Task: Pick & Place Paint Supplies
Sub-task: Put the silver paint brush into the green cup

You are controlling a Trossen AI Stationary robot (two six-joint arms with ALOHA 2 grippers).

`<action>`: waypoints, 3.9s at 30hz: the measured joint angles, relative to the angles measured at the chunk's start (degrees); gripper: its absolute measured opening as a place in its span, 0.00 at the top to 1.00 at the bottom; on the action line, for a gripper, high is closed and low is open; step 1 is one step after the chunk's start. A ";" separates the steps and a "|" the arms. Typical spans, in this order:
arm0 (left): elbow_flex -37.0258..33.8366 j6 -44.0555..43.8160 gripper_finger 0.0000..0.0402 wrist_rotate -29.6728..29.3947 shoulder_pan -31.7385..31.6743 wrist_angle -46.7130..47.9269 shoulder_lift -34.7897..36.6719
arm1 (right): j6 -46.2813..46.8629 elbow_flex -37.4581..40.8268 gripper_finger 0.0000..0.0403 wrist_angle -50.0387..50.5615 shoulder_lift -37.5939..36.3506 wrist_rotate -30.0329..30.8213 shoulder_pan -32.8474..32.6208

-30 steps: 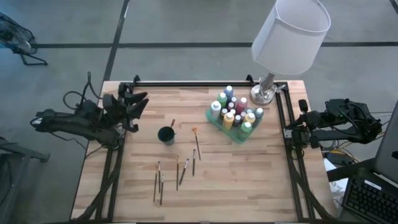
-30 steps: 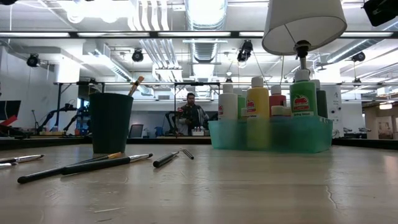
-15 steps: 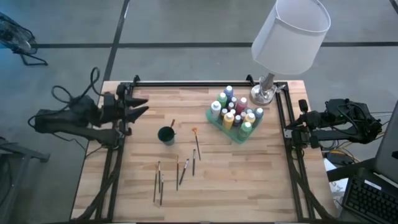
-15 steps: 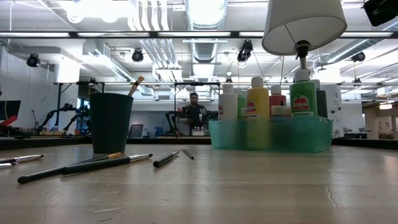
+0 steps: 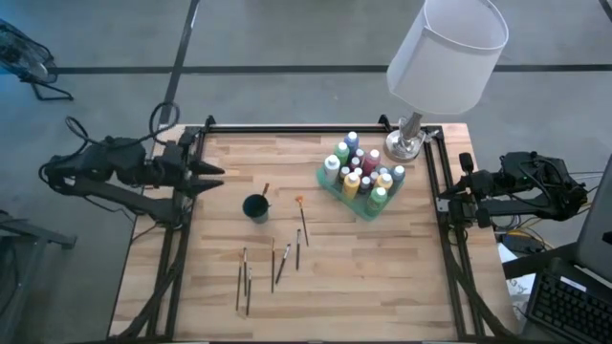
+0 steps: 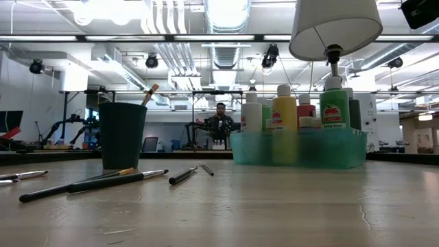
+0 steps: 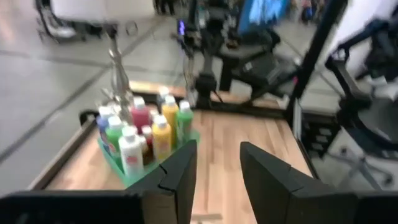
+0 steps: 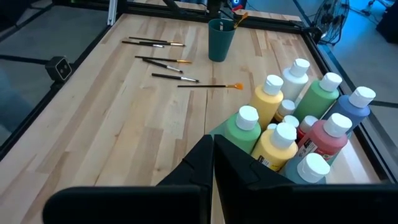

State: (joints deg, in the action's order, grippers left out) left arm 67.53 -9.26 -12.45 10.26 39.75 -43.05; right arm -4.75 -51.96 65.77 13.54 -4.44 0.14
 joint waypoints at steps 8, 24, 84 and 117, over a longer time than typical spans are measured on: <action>10.22 -5.44 0.68 0.18 4.77 18.26 -7.41 | 0.08 0.00 0.98 0.00 0.00 -0.01 -0.02; 12.05 -14.21 0.68 8.10 10.51 33.75 -18.26 | 0.00 -0.01 0.98 0.00 0.00 0.01 -0.01; -0.98 -43.73 0.78 25.51 14.34 24.08 -30.68 | -0.17 -0.01 0.98 -0.02 0.00 0.01 -0.01; -1.36 -51.91 0.78 25.37 14.32 23.67 -26.01 | 0.09 0.02 0.98 -0.01 0.00 -0.01 0.00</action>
State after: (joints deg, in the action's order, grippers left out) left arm 66.17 -61.17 12.92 24.58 63.42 -69.06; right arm -4.67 -51.94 65.76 13.54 -4.45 0.14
